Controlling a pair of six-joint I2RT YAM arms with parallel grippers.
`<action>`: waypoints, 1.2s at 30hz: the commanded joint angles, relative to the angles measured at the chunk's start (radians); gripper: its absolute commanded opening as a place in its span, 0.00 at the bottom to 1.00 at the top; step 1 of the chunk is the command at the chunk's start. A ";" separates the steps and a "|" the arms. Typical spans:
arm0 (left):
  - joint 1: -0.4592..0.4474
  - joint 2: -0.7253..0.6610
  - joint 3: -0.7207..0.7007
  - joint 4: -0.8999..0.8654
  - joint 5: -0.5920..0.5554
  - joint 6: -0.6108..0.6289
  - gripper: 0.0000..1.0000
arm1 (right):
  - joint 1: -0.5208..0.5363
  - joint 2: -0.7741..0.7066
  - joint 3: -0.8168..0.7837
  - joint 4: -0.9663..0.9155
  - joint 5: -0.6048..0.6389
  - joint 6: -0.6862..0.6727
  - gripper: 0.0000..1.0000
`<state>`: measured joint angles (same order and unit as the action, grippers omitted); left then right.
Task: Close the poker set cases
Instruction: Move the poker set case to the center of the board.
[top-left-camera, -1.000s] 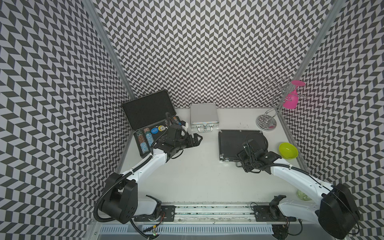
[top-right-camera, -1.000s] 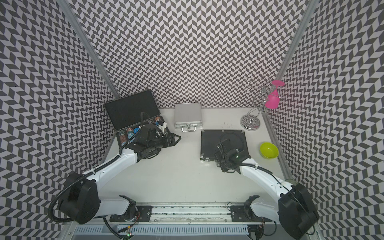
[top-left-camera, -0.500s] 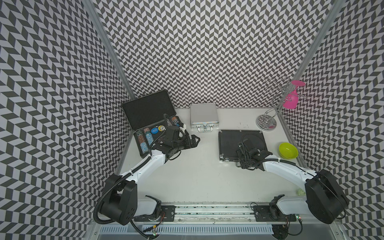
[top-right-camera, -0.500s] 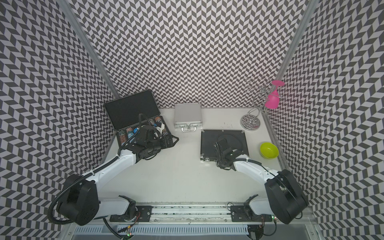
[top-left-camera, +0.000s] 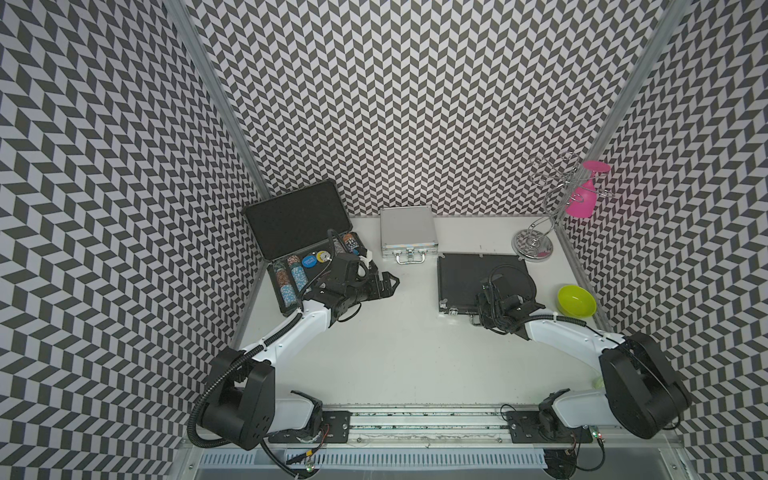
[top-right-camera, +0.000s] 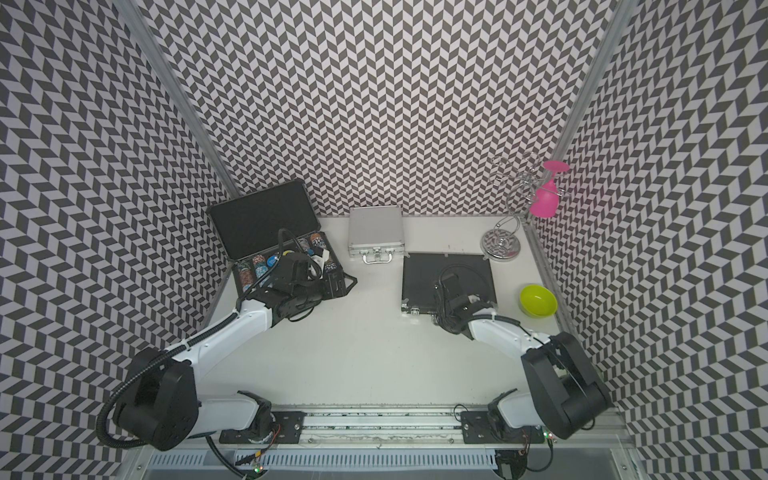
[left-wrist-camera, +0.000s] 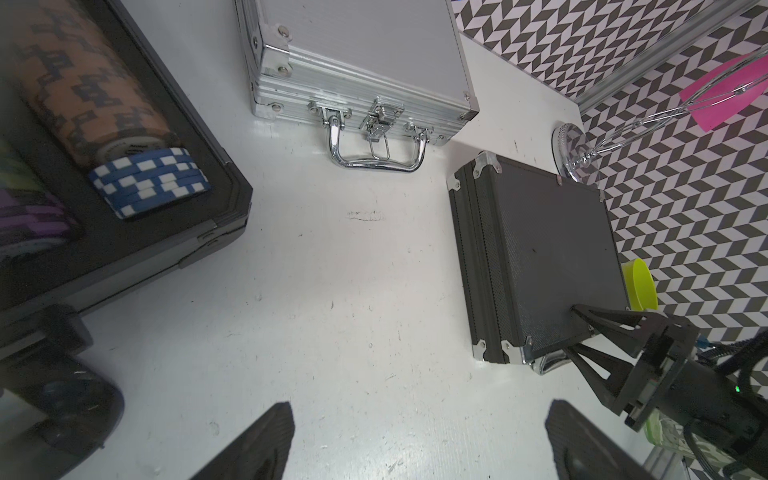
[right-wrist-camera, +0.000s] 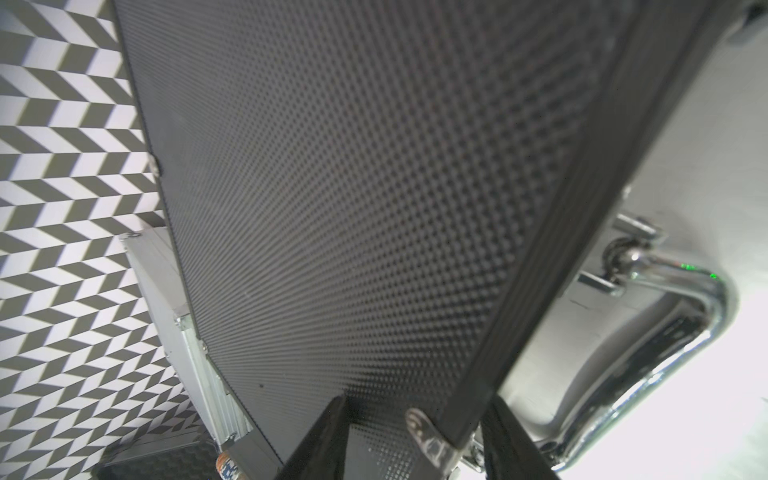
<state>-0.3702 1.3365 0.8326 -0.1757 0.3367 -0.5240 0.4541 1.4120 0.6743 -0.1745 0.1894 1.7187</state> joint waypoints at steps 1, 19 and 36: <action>0.008 0.010 -0.007 0.006 -0.004 0.008 0.97 | -0.022 0.053 -0.045 0.040 0.015 0.009 0.49; 0.008 0.067 -0.009 0.025 -0.026 0.005 0.97 | -0.103 0.123 0.013 0.049 0.047 -0.040 0.49; -0.022 0.126 0.025 0.022 -0.070 0.014 0.95 | -0.202 0.171 0.059 0.049 0.037 -0.116 0.50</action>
<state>-0.3866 1.4597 0.8322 -0.1673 0.2909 -0.5163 0.3031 1.5360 0.7433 -0.0479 0.1368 1.6306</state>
